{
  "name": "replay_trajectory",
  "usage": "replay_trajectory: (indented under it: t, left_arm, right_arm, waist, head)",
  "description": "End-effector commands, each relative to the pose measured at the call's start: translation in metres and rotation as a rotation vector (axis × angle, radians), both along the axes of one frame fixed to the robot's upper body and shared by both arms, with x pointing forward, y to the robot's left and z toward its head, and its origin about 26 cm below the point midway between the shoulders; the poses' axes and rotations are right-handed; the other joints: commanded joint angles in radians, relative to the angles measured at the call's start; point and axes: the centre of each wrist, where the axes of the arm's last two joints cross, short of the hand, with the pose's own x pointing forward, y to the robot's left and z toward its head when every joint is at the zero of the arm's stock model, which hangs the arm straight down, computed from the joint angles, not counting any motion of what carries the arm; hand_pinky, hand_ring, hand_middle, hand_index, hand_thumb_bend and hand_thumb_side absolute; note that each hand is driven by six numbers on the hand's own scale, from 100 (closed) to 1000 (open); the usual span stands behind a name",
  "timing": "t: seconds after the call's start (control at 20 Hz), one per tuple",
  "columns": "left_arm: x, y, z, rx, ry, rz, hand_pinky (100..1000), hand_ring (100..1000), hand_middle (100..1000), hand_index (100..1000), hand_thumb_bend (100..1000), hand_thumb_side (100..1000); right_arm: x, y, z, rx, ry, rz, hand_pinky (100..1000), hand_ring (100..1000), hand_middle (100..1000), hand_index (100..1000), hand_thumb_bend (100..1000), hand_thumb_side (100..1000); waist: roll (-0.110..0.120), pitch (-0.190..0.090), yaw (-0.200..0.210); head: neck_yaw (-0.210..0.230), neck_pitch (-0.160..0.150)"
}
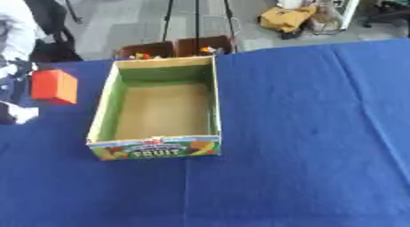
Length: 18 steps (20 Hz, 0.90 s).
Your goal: Pick up objects on the table and place them in the box.
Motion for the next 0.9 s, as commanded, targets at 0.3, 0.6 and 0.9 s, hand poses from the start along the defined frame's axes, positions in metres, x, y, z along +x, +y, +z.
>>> replay_trajectory:
  t: [0.3,0.6,0.9]
  left_arm:
    - [-0.026,-0.025,0.05,-0.099,-0.128,-0.125,100,370,463,675,100,259]
    - [-0.014,-0.061,0.053,-0.104,-0.091,-0.203,100,365,464,677,100,259]
    - [0.014,-0.08,0.034,-0.072,-0.026,-0.189,100,358,465,675,100,253]
  right_arm:
    - [-0.004,-0.001,0.007,-0.007,-0.024,-0.003,721,834,552,739,265,880]
    - [-0.003,0.002,0.009,-0.009,-0.026,0.012,722,835,552,739,266,871]
    - [-0.002,0.004,0.01,-0.012,-0.028,0.027,724,837,551,739,266,864]
  waist:
    - [0.006,-0.035,-0.007]
    - [0.015,-0.033,-0.029]
    - [0.022,-0.028,-0.048]
  head:
    - [0.001,-0.004]
    - [0.015,-0.017]
    - [0.023,-0.025]
